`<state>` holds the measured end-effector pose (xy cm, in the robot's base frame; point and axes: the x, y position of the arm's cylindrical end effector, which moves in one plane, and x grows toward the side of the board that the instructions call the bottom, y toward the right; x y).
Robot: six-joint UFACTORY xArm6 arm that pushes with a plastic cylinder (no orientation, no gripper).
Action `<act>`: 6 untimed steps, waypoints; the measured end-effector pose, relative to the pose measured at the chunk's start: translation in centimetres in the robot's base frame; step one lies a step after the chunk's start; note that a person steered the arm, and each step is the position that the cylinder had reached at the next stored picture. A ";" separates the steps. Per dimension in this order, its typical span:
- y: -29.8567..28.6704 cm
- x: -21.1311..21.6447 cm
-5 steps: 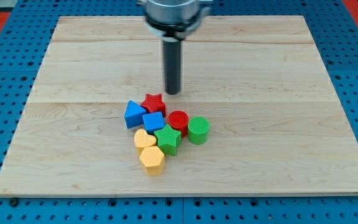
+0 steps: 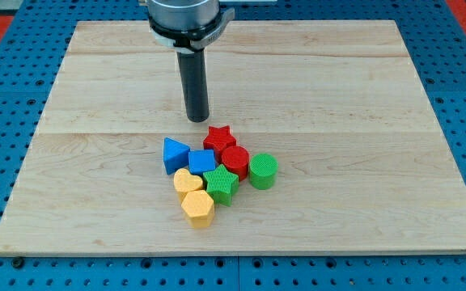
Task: Move the red circle right to the red star
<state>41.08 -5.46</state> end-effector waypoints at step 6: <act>5.4 13.9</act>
<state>54.97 -0.07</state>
